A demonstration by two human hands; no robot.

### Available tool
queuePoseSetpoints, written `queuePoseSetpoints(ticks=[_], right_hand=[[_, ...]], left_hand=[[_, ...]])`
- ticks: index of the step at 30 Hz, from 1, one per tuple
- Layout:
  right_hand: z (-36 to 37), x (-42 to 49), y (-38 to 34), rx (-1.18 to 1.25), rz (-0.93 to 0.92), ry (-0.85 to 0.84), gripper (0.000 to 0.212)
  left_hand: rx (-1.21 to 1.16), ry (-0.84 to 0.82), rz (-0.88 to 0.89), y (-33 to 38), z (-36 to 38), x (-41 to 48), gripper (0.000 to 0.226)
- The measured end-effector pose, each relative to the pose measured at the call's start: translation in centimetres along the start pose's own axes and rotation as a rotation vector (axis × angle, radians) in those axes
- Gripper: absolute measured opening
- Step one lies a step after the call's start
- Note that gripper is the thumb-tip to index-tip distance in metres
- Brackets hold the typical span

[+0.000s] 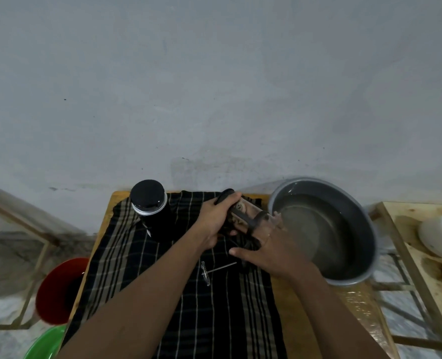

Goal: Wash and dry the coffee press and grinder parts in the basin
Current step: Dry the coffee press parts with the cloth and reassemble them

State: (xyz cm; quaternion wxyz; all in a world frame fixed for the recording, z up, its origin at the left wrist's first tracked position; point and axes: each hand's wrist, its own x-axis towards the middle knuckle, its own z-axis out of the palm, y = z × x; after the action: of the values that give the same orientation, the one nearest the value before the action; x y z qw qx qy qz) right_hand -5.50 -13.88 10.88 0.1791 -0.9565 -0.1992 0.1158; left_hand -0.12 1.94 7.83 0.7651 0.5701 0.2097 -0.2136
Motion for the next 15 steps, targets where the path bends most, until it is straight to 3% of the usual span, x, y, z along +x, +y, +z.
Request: queuePoseSetpoints(ticks=[2, 5, 7, 9, 11, 13, 15], right_hand=[[0.2, 0.1, -0.2, 0.272, -0.020, 0.023, 0.085], [0.8, -0.3, -1.1, 1.054, 0.074, -0.005, 0.078], [0.7, -0.6, -1.3, 1.431, 0.178, -0.041, 0.092], [0.0, -0.8, -0.8, 1.540, 0.188, -0.061, 0.120], [-0.6, -1.3, 0.1, 1.566, 0.143, -0.076, 0.132], [-1.3, -1.7, 1.1, 1.591, 0.147, -0.065, 0.129], [-1.9, -2.0, 1.5, 1.514, 0.182, -0.006, 0.104]], left_hand=[[0.020, 0.034, 0.078, 0.6, 0.6, 0.0, 0.030], [0.055, 0.044, 0.178, 1.2, 0.7, 0.1, 0.024], [0.062, 0.042, 0.222, 1.2, 0.7, 0.1, 0.022], [-0.004, 0.072, 0.205, 1.2, 0.7, 0.1, 0.023], [-0.142, 0.161, 0.118, 1.1, -0.1, 0.4, 0.026], [-0.256, 0.229, 0.042, 1.2, -1.2, 1.0, 0.032], [-0.267, 0.236, 0.014, 1.0, -1.9, 1.3, 0.038]])
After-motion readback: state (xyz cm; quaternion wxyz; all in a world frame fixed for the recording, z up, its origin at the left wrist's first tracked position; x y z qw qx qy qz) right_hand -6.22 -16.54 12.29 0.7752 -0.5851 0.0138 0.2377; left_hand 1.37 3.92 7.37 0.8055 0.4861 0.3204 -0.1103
